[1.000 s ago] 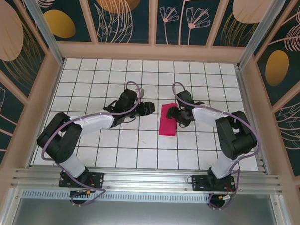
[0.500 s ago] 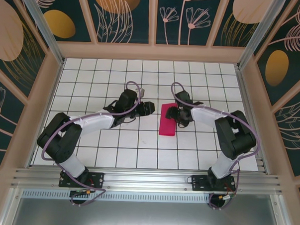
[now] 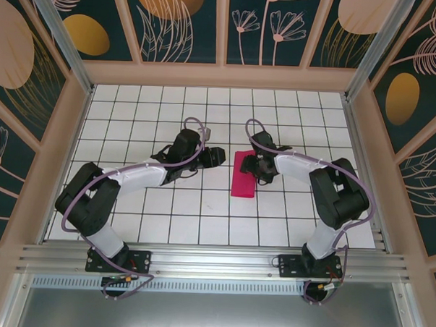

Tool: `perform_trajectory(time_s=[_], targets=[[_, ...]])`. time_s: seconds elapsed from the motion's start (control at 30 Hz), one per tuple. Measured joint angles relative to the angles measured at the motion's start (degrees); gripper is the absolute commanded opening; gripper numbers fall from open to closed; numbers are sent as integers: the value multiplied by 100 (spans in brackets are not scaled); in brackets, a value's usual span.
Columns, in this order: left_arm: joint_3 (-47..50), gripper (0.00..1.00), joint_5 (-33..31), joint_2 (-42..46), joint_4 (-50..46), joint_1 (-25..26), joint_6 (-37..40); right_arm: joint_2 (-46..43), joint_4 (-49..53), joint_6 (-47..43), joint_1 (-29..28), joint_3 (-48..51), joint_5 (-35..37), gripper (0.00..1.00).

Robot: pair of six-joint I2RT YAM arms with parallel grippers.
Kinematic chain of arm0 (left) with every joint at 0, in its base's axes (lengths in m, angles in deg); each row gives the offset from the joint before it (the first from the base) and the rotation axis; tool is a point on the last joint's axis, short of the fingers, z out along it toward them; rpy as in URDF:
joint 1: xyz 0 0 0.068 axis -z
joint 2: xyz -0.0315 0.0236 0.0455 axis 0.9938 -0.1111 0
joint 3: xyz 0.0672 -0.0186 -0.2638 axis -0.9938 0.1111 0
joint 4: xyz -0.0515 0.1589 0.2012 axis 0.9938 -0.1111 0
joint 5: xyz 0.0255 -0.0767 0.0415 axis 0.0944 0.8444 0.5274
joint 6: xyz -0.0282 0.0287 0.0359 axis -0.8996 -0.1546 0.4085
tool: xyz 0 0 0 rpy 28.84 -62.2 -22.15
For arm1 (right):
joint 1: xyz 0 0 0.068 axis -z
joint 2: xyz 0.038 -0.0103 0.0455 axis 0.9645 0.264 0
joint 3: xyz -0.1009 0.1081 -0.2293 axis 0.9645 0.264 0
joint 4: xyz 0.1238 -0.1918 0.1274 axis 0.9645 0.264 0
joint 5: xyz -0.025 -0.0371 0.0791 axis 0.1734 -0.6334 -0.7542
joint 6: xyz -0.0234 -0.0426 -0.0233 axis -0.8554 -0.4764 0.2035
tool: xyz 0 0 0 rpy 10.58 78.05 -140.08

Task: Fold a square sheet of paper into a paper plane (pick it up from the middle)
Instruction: Fold the square sheet of paper in half at the center of the table.

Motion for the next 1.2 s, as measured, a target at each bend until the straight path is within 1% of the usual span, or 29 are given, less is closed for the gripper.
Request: perform_trajectory(time_s=[0.17,0.37,0.5,0.57,0.63,0.7,1.07,1.17,1.2], targets=[[-4,50,0,-37,0,0,-2,4,24,-195,-11,0,-2,74],[-15,49,22,-57,0,0,-2,50,96,-203,-15,-63,13,72],[-35,46,46,-103,0,0,-4,90,155,-199,-15,-114,31,72],[-68,40,63,-157,0,0,-46,94,157,-197,-15,-114,33,73],[-114,38,101,-229,2,0,-87,101,157,-195,-15,-118,39,73],[-151,33,155,-317,2,0,-133,101,157,-181,-15,-118,39,73],[-243,31,306,-649,2,0,-214,122,153,-173,-15,-118,44,73],[-258,29,352,-699,4,0,-221,127,153,-173,-15,-120,48,73],[-282,26,372,-730,0,0,-225,127,153,-173,-15,-122,52,73]])
